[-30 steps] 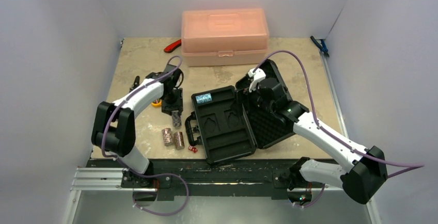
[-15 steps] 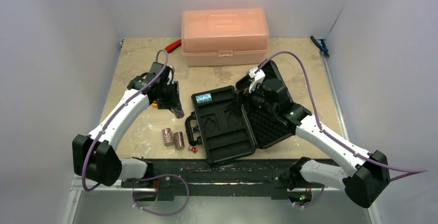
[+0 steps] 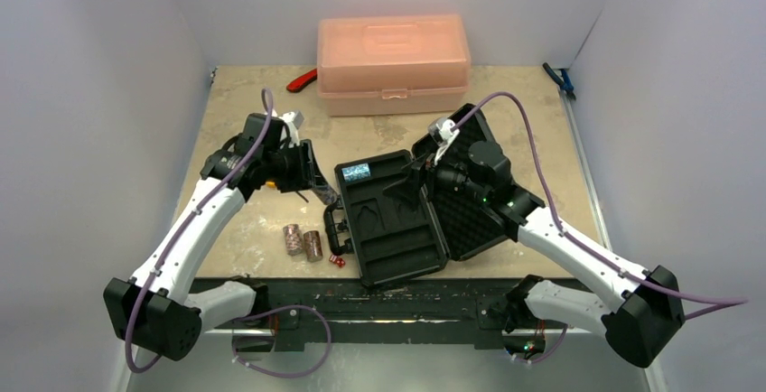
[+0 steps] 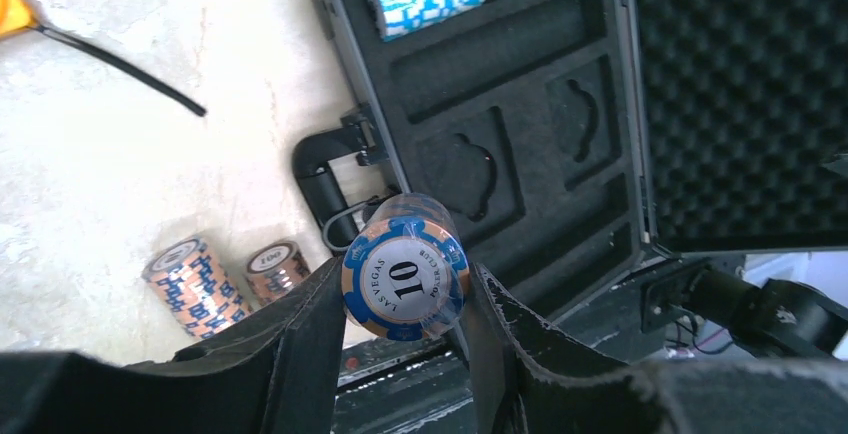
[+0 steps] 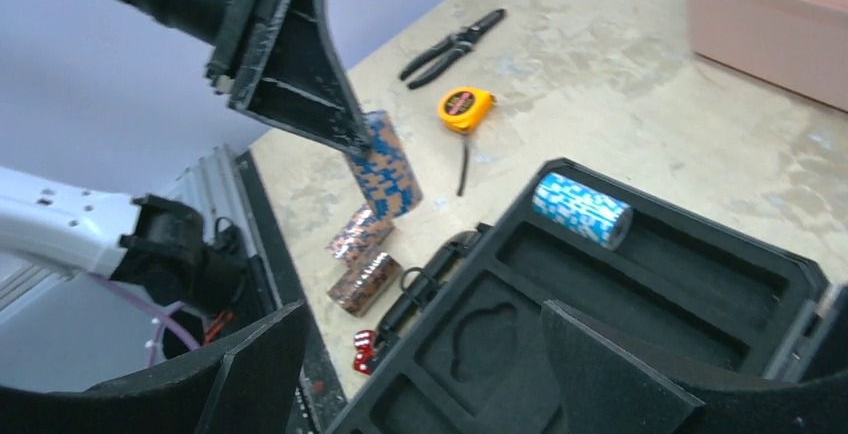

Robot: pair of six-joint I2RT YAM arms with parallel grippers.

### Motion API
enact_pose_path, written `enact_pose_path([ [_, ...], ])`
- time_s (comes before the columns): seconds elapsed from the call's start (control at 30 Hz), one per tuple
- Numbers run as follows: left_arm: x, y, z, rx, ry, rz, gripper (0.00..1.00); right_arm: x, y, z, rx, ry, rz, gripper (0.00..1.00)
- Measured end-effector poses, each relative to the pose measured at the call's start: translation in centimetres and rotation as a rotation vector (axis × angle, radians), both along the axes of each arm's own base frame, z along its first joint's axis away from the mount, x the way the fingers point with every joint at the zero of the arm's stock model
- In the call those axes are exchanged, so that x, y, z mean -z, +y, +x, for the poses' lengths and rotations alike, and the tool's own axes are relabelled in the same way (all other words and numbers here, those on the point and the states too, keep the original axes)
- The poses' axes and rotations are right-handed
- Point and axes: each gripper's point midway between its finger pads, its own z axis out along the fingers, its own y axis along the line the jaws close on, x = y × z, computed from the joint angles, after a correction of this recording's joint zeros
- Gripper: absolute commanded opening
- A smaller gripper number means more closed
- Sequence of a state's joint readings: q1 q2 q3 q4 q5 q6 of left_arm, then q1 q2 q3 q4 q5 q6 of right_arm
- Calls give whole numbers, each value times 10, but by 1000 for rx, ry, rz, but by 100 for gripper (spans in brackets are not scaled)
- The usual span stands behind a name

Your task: Pack up texas hold em set

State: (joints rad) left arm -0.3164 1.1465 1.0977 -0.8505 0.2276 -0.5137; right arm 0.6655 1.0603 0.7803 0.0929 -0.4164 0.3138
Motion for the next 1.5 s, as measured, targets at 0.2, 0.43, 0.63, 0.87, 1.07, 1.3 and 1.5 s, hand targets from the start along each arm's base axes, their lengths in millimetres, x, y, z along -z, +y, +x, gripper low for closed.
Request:
enact_pose_path([
  [0.2,-8,-12,-7,36,7,-67,0,-15,22,-19,-134,-94,40,96],
  [0.43,-14,-22,-15,84,16,-114,0,-16,50,-53,-288,-323,22,99],
  [0.63,-22,-27,-22,110,-3,-141,0,-5,61,-41,-289,-413,-13,99],
  [0.87,-29,-30,-27,127,-14,-166,0,12,78,-37,-284,-427,-41,94],
  [1.07,-35,-35,-30,149,-30,-187,0,14,91,-34,-265,-440,-41,88],
  [1.3,-41,-37,-32,160,-49,-204,0,15,101,-25,-224,-448,-34,84],
  [1.5,-43,-38,-33,156,-48,-216,0,18,108,-18,-201,-445,-39,79],
])
